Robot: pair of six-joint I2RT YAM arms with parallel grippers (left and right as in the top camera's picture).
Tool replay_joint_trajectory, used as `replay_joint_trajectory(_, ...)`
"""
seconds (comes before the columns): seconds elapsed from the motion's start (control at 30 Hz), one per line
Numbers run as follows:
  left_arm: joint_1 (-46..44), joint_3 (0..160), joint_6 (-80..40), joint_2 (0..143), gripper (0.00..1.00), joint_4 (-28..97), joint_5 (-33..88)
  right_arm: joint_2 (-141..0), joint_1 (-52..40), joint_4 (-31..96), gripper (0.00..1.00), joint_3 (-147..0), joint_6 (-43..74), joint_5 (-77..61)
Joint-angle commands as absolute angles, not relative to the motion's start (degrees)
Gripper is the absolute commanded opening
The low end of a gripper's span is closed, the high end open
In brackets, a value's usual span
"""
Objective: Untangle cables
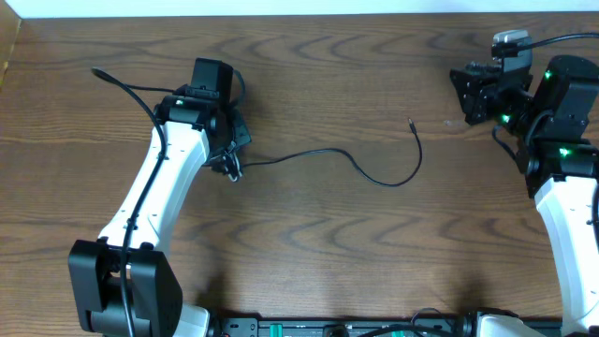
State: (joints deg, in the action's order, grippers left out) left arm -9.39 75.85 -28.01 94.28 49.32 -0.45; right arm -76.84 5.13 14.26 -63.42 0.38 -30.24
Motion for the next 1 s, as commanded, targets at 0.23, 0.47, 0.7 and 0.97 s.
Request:
replay_joint_trajectory(0.23, -13.8, 75.8, -30.5, 94.5, 0.07, 49.0, -7.1, -79.4, 3.7, 19.3, 0.28, -64.0, 0.1, -30.8)
replay_joint_trajectory(0.47, -18.8, 75.8, -30.5, 96.4, 0.64, 47.9, -7.1, -79.5, 1.5, 20.2, 0.43, -64.0, 0.1, -30.8)
replay_joint_trajectory(0.7, -19.6, 78.0, -26.7, 96.4, 0.81, 46.6, -6.9, -79.5, -0.4, 20.3, 0.56, -64.0, 0.1, -30.8)
replay_joint_trajectory(0.97, -16.6, 79.5, -25.3, 96.6, 0.41, 46.8, -7.1, -79.9, -5.2, 20.2, 0.58, -64.0, 0.5, -30.8)
